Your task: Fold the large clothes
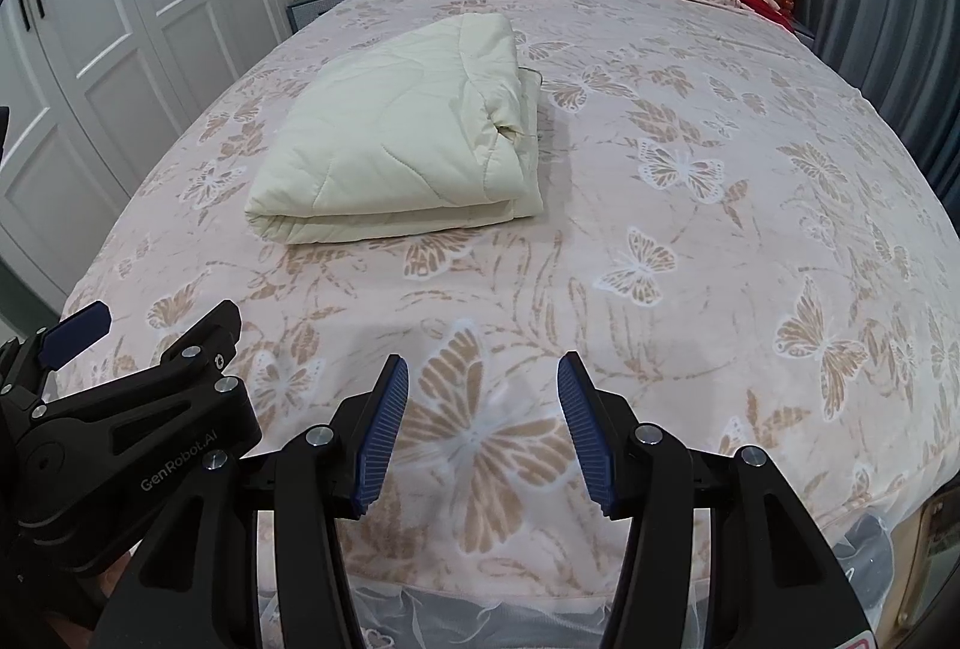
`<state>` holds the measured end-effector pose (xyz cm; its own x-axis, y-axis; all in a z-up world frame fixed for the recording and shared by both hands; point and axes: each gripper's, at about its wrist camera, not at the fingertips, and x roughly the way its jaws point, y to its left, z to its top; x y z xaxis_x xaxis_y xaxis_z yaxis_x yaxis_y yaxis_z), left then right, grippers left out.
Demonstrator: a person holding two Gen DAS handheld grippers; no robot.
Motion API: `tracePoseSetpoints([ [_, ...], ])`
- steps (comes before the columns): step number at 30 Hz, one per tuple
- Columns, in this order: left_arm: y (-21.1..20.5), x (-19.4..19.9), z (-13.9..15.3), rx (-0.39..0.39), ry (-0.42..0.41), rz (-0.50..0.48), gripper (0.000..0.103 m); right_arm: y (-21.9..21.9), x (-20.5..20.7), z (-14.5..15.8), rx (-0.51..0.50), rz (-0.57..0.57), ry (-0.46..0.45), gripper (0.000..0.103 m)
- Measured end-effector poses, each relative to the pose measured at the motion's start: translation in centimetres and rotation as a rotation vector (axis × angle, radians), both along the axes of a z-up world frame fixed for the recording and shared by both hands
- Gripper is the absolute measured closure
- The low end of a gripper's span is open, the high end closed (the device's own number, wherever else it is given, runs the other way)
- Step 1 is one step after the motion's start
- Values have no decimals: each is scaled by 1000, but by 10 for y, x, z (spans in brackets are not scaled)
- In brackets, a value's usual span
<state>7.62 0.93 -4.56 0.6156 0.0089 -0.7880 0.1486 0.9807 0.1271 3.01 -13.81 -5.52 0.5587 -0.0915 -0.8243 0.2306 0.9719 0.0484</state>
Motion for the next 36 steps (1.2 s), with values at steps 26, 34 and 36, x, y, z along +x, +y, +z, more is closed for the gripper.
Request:
tracePoseSetpoints([
  [26, 0, 1, 0, 1, -1, -1, 11, -4, 0, 1, -9, -1, -3, 51],
  [34, 4, 4, 2, -5, -5, 14, 13, -6, -1, 5, -38, -36, -43, 36],
  [36, 6, 6, 2, -5, -5, 23, 13, -10, -2, 6, -47, -42, -54, 26],
])
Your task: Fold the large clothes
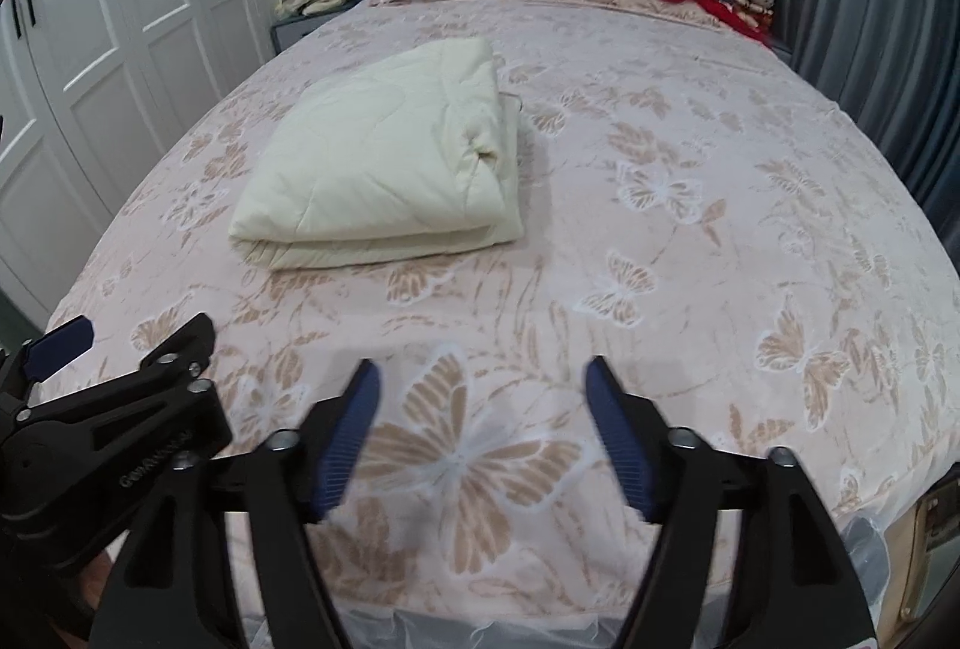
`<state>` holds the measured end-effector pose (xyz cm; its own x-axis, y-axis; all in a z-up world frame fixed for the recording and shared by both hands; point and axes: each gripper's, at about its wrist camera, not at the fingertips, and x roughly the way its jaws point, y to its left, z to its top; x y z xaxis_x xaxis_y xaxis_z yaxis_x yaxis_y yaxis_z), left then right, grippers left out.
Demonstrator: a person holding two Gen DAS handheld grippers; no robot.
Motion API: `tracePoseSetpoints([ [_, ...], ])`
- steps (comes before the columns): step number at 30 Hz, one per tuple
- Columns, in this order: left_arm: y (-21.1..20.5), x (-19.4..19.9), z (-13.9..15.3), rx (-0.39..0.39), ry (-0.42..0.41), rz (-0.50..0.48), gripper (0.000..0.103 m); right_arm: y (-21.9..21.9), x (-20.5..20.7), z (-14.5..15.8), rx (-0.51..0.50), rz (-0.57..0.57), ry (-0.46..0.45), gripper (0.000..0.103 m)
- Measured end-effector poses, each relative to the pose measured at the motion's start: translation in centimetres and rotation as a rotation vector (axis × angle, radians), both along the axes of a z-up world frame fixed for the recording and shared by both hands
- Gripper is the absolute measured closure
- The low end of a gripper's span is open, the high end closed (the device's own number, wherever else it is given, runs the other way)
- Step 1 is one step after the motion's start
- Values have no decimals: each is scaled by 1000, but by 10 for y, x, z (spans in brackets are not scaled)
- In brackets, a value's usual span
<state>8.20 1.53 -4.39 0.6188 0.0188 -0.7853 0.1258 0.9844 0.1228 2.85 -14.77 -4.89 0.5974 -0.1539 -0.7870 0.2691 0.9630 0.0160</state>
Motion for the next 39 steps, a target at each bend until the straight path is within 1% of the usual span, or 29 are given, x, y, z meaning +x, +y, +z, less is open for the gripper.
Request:
tracePoseSetpoints([
  [2, 3, 1, 0, -5, 3, 4, 13, -1, 1, 0, 9, 2, -1, 18],
  [3, 3, 0, 0, -5, 2, 6, 13, -3, 1, 1, 13, -1, -4, 18],
  [11, 3, -2, 0, 8, -2, 7, 13, 2, 4, -1, 3, -2, 0, 18],
  [39, 6, -1, 1, 12, -7, 14, 13, 6, 5, -4, 3, 0, 3, 18],
])
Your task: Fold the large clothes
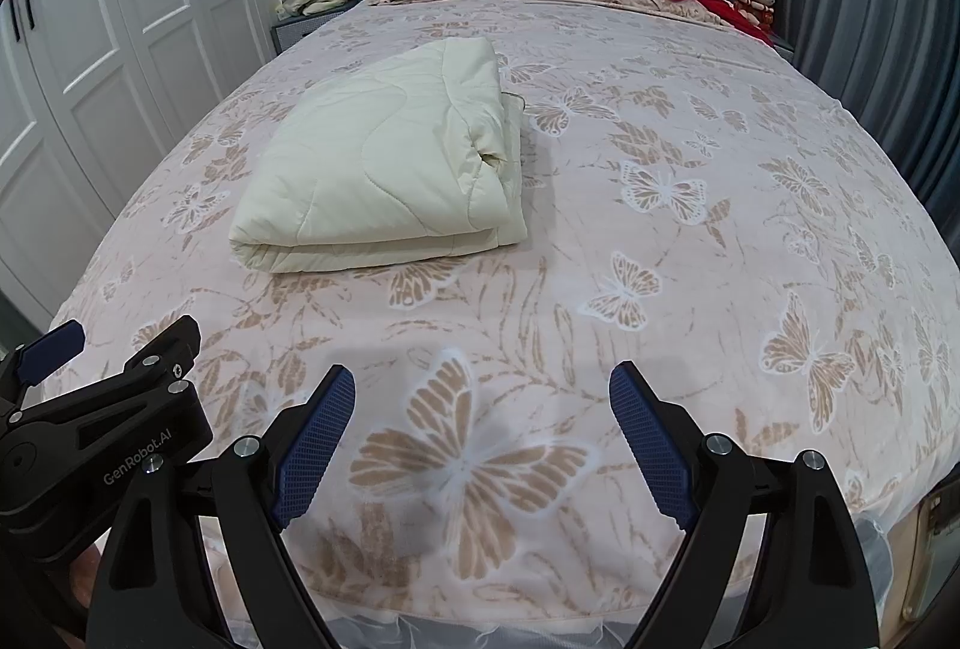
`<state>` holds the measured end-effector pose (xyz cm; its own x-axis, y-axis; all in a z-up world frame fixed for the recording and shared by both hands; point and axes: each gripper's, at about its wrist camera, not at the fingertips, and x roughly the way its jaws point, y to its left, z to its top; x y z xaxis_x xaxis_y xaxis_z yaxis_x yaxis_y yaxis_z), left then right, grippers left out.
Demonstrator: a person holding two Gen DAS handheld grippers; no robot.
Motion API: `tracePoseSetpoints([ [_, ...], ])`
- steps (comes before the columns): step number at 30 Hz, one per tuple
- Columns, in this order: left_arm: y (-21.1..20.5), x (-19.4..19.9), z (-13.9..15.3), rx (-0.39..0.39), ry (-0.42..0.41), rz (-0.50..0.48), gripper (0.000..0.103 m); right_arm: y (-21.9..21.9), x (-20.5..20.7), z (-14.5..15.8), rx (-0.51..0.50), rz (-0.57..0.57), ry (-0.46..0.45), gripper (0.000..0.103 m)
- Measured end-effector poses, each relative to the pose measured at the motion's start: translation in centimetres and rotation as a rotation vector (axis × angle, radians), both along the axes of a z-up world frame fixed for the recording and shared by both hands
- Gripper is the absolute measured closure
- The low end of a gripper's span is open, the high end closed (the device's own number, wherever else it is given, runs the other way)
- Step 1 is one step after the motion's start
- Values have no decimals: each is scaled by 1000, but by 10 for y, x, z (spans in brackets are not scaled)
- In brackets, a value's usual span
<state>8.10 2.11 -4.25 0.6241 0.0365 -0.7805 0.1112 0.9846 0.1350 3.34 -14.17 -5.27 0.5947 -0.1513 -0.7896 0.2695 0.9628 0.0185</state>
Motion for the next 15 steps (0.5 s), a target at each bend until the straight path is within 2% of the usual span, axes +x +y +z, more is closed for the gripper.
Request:
tracePoseSetpoints([
  [15, -4, 1, 5, 6, 1, 5, 16, 0, 1, 0, 4, 4, 3, 18],
])
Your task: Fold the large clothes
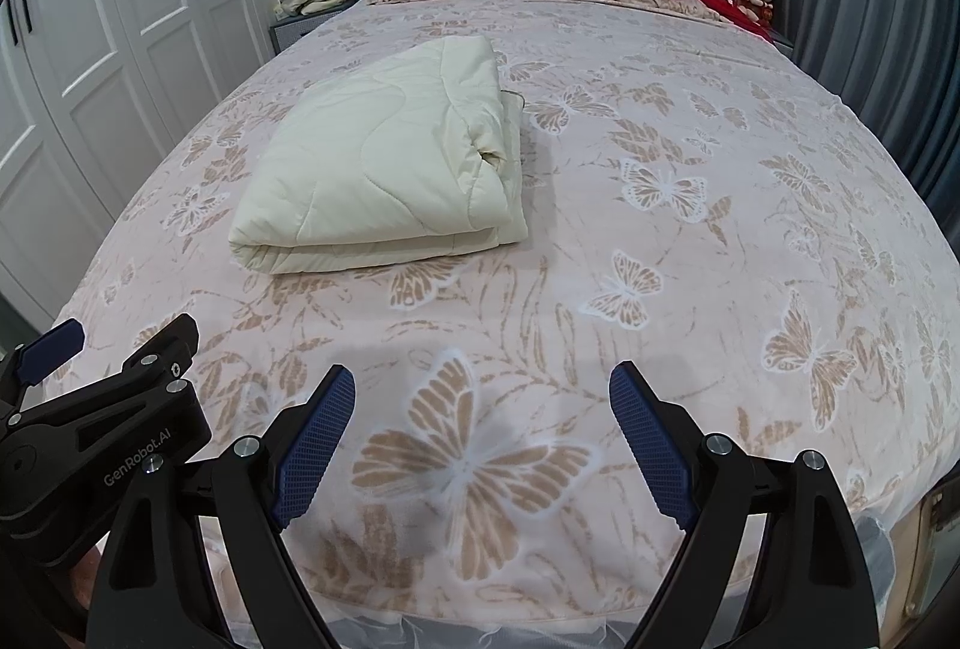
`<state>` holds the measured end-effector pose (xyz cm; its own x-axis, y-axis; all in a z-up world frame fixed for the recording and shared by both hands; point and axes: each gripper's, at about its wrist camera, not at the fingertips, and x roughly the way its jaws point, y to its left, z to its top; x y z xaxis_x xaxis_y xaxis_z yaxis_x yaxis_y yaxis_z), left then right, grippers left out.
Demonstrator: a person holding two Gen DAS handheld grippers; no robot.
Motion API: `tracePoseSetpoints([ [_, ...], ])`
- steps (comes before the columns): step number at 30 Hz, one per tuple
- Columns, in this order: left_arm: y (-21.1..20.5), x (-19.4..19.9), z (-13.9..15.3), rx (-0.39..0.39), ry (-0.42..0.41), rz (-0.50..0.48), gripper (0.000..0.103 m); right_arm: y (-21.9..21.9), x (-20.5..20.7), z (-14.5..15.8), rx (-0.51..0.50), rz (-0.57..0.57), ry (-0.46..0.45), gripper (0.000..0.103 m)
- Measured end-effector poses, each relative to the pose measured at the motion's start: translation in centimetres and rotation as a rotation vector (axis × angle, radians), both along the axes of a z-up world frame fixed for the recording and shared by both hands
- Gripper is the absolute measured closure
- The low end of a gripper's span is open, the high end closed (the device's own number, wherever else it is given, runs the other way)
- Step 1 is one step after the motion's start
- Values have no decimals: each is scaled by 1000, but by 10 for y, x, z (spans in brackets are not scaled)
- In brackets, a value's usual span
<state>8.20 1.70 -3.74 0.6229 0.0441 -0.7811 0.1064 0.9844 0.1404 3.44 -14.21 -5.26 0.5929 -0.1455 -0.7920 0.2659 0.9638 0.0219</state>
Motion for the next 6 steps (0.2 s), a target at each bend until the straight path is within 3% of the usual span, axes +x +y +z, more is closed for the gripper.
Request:
tracePoseSetpoints([
  [6, -1, 1, -1, 3, 2, 0, 18, 2, 1, -2, 3, 0, 3, 18],
])
